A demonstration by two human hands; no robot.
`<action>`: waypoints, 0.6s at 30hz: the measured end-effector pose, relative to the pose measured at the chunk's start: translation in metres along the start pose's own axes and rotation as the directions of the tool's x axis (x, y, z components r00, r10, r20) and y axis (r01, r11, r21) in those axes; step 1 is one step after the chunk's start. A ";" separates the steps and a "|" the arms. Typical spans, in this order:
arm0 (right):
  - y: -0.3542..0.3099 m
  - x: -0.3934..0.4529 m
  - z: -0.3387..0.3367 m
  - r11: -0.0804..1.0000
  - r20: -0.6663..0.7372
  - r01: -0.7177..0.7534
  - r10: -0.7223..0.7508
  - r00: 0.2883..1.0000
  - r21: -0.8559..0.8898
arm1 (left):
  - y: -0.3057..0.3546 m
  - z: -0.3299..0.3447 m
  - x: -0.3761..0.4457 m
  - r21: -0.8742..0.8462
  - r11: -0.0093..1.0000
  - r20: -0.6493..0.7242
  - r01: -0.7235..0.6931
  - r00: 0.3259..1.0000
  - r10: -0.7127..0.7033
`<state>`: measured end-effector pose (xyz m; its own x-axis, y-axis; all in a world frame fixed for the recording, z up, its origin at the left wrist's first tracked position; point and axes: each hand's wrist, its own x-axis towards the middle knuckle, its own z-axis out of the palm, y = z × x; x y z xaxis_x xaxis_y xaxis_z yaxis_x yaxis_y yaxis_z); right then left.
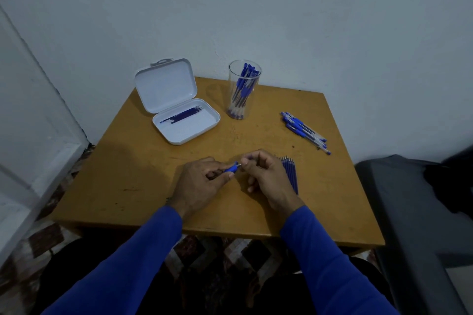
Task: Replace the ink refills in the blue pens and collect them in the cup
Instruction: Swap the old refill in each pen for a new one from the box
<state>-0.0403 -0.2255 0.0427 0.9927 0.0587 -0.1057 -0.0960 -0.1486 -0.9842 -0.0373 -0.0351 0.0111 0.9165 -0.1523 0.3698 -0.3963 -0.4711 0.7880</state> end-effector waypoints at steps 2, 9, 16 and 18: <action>0.001 -0.001 -0.003 1.000 0.064 0.010 -0.010 0.998 0.004 | 0.000 0.000 0.000 0.002 1.000 0.003 -0.004 1.000 0.004; -0.003 0.000 0.001 0.998 0.023 -0.065 0.065 0.998 -0.005 | 0.001 -0.001 0.000 -0.021 1.000 0.002 0.012 1.000 -0.011; -0.002 -0.003 -0.005 0.997 0.082 -0.015 0.008 0.997 0.081 | 0.002 -0.001 -0.001 -0.020 1.000 0.011 0.019 1.000 -0.018; -0.002 -0.002 -0.004 0.997 0.061 -0.032 0.028 0.998 0.076 | 0.000 0.000 -0.001 -0.033 0.999 0.010 0.025 1.000 -0.025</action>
<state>-0.0419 -0.2290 0.0450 0.9832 0.1151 -0.1413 -0.1332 -0.0754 -0.9882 -0.0381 -0.0347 0.0110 0.9267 -0.1487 0.3451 -0.3743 -0.4460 0.8130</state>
